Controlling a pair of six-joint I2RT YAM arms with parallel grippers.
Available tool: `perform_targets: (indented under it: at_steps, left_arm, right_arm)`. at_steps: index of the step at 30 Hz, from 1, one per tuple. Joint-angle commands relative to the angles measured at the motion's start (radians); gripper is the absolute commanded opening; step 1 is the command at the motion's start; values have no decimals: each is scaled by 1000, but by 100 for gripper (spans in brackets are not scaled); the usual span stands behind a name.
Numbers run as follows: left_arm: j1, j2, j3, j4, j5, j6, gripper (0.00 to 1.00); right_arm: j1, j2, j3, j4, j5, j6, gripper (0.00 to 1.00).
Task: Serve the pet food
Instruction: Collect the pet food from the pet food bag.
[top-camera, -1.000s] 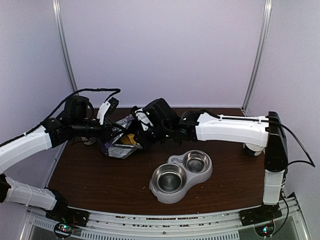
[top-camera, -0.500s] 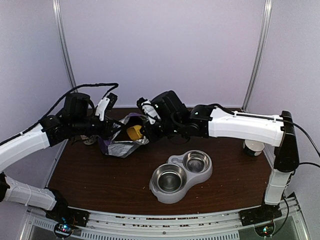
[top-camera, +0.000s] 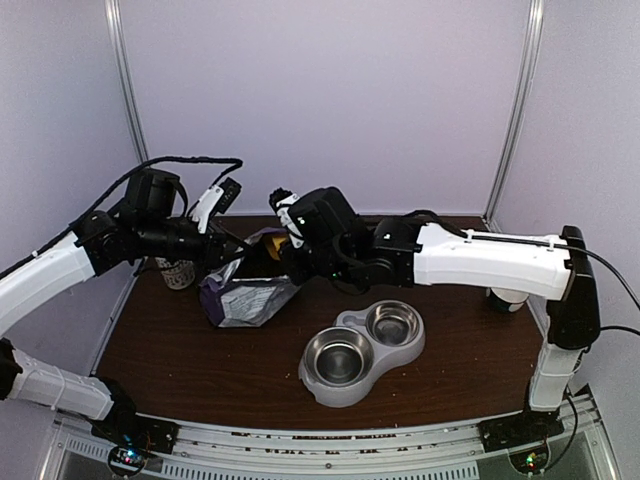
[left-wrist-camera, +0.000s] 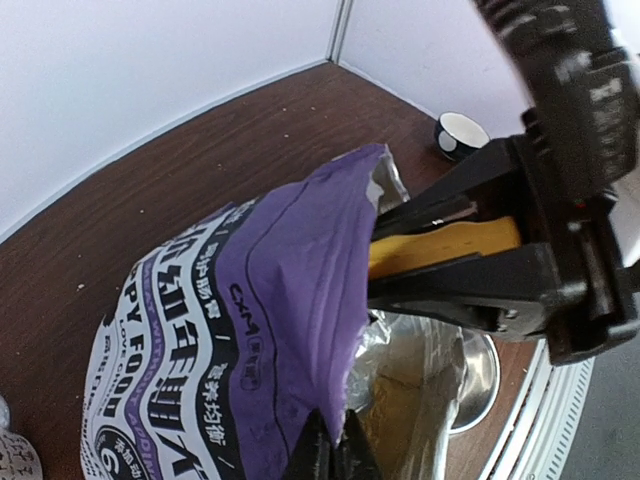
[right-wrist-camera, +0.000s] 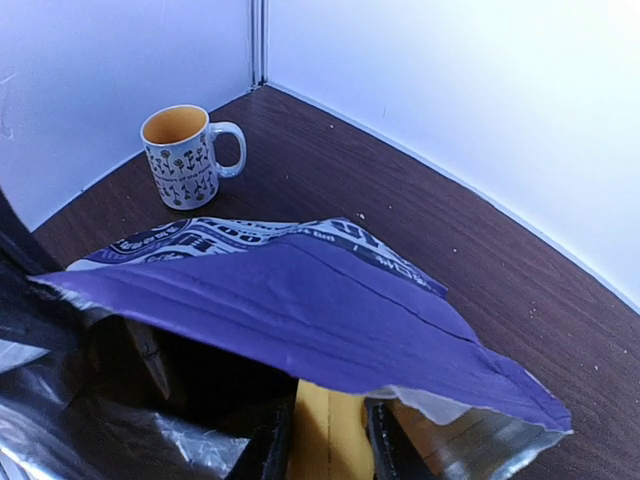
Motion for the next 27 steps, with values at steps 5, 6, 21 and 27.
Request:
perform_targets:
  at_steps: [5, 6, 21, 27]
  left_arm:
    - [-7, -21, 26, 52, 165, 172, 0]
    - [-8, -14, 21, 56, 169, 175, 0]
    - [-6, 20, -75, 130, 220, 144, 0]
    - [-28, 58, -106, 160, 223, 127, 0]
  right_arm:
    - [-22, 40, -6, -30, 192, 90, 0]
    - [-25, 52, 3, -48, 164, 93, 0]
    - [-22, 180, 74, -274, -32, 213, 0]
    - [-18, 232, 93, -205, -210, 260, 0]
